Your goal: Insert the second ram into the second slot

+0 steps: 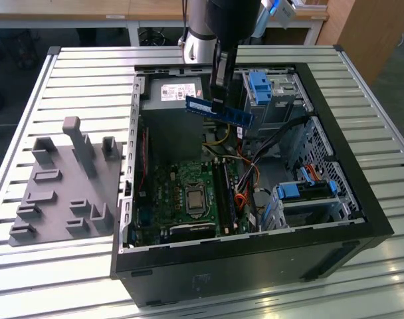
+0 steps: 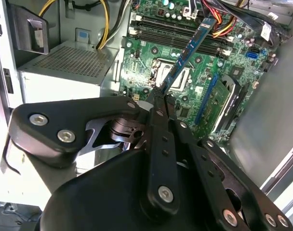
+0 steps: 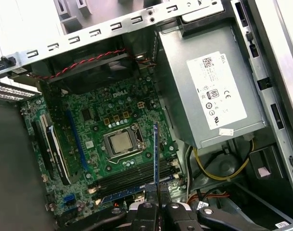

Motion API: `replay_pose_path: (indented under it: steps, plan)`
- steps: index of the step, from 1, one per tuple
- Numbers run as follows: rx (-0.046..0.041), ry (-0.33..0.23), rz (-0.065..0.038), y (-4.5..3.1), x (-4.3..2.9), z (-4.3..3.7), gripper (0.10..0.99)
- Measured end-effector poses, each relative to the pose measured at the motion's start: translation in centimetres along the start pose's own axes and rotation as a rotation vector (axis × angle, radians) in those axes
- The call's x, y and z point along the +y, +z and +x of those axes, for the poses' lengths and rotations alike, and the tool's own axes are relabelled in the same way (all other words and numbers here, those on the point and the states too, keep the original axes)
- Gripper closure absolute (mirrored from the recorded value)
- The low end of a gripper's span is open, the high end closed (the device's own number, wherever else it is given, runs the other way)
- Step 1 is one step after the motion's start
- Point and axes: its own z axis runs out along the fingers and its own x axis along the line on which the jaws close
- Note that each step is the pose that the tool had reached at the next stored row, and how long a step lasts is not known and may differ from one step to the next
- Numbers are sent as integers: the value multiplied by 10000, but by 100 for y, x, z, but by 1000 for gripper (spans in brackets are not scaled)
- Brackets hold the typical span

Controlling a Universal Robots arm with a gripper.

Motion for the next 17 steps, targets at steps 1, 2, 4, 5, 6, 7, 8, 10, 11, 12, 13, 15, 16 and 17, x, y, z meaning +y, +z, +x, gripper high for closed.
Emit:
replay_pose_path:
  steps: [1,2,4,5,6,7,8,10,11,12,13,15,16,17]
  plan:
    - [6,51,3,0,0,0,957]
    - [13,103,6,0,0,0,957]
    - [13,208,8,0,0,0,957]
    - [13,257,9,0,0,0,957]
    - [11,305,10,0,0,0,957]
    - [12,355,10,0,0,0,957]
    - [12,407,12,0,0,0,957]
    - [13,505,13,0,0,0,957]
    - [11,554,14,0,0,0,957]
    - [9,601,14,1,0,0,957]
    - [7,655,15,1,0,0,957]
    - [5,765,15,0,0,0,957]
    - [3,815,15,0,0,0,957]
    - [1,857,15,0,0,0,957]
